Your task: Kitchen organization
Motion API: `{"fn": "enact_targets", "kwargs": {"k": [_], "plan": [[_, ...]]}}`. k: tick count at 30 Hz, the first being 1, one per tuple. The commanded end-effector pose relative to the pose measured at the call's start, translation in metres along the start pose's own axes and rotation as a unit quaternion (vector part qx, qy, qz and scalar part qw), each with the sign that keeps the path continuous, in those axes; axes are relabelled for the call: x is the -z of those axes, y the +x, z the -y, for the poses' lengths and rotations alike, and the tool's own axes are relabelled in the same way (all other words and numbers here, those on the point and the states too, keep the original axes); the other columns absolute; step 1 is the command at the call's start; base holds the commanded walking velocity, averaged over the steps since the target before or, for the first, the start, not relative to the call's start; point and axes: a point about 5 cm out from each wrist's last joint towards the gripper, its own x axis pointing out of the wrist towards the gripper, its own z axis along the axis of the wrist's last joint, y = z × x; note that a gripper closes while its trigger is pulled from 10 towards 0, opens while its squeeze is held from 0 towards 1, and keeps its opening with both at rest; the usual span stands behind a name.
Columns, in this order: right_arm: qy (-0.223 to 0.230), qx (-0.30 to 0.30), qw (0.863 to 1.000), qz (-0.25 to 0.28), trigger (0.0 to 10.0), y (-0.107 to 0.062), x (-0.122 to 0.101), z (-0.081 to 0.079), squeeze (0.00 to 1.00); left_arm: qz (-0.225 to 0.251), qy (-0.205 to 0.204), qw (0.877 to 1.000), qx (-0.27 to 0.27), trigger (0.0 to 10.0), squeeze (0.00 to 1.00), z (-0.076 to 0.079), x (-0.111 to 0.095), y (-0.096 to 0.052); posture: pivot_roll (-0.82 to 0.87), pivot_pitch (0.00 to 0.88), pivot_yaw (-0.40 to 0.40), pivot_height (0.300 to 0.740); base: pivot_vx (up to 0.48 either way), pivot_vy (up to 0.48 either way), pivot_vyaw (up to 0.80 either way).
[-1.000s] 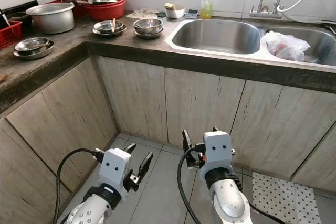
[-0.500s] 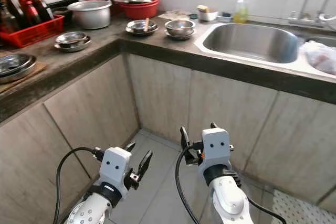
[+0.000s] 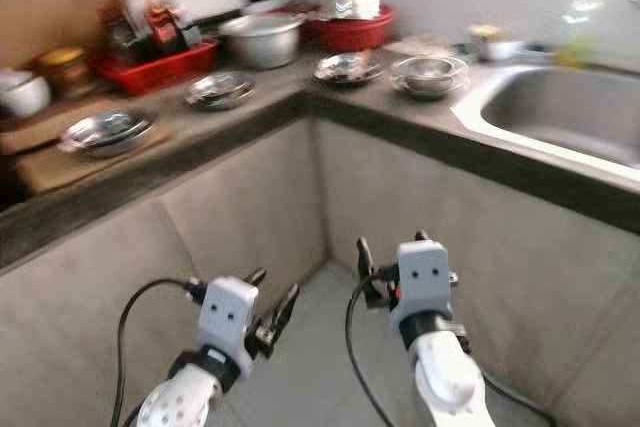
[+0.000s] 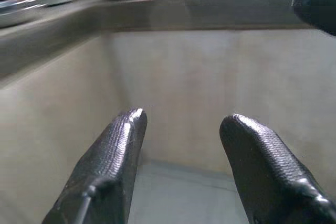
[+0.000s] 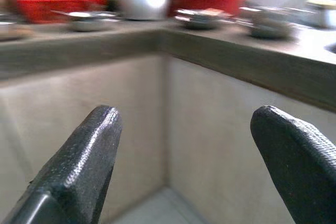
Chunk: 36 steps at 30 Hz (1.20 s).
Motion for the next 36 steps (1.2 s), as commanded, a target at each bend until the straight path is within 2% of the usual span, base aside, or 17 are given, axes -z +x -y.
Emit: {"fn": "enact_targets", "kwargs": {"k": [1, 19, 28, 36], "plan": [[0.007, -0.015, 1.0, 0.009, 10.0, 0.002, -0.004, -0.009, 0.0, -0.008, 0.005, 1.0, -0.011, 10.0, 0.0, -0.006, 0.002, -0.002, 0.04, 0.0, -0.001, 0.74, 0.27, 0.0, 0.8], [-0.001, -0.008, 1.0, 0.025, 10.0, 0.012, -0.01, -0.003, 0.0, -0.009, 0.003, 1.0, -0.011, 10.0, 0.0, -0.006, 0.002, -0.001, 0.04, 0.0, -0.006, 0.74, 0.26, 0.0, 0.8], [0.004, -0.006, 0.999, 0.032, 10.0, 0.017, -0.013, 0.0, 0.0, -0.01, 0.003, 1.0, -0.009, 10.0, 0.0, -0.006, 0.003, 0.0, 0.04, 0.0, -0.007, 0.74, 0.254, 0.0, 0.0], [-0.001, -0.017, 0.999, 0.041, 10.0, 0.019, -0.017, -0.002, 0.0, -0.01, 0.004, 1.0, -0.008, 10.0, 0.0, -0.006, 0.004, 0.0, 0.04, 0.0, -0.006, 0.74, 0.256, 0.0, 0.0]]}}
